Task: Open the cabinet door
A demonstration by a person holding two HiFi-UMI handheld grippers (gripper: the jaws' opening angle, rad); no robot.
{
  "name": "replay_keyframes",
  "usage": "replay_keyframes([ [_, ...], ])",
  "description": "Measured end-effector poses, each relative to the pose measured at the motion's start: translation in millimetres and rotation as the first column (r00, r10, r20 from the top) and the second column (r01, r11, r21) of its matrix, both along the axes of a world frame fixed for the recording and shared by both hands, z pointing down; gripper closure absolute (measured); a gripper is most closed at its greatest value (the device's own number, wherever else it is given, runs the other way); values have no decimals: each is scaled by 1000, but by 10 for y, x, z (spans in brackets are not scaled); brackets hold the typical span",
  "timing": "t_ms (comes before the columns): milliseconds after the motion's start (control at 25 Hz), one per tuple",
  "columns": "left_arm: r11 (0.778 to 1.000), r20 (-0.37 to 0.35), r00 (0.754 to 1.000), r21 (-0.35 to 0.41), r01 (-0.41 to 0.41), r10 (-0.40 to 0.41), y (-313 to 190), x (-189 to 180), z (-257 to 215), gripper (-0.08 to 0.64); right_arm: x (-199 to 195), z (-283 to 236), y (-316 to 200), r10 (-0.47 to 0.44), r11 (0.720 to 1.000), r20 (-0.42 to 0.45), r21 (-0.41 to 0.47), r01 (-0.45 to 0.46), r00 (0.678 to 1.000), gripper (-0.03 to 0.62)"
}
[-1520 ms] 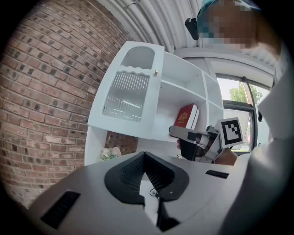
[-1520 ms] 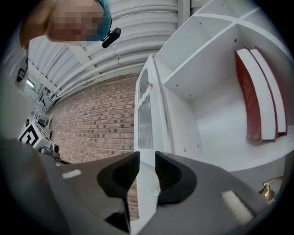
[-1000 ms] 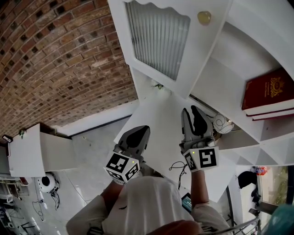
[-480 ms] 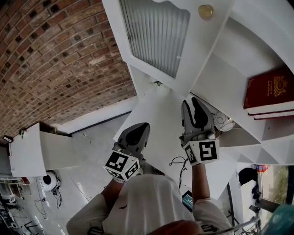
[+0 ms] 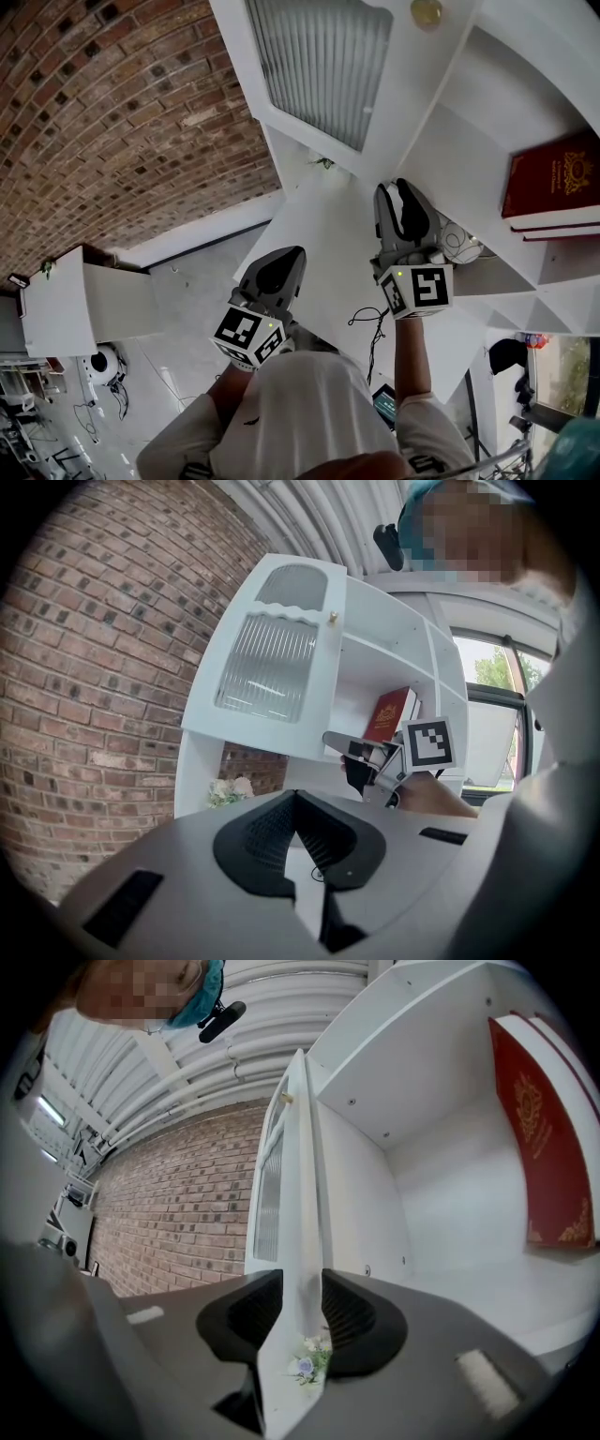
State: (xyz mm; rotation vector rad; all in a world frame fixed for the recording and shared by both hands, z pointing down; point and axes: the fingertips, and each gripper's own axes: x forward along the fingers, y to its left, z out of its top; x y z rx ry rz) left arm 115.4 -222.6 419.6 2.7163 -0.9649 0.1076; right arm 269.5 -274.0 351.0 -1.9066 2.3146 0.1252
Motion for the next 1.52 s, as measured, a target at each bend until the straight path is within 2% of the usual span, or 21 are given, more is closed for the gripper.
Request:
replay_keyframes([
  [600,1000,-2,1000,3,25,-25,12,-200,-13,551,13,5,-194,43,999,-9,-20,-43,999,468],
  [1520,999,-9,999,17,33,-33,260,-488,-85,551,-96,16,-69,74,996,7,-52,-73,997,486],
])
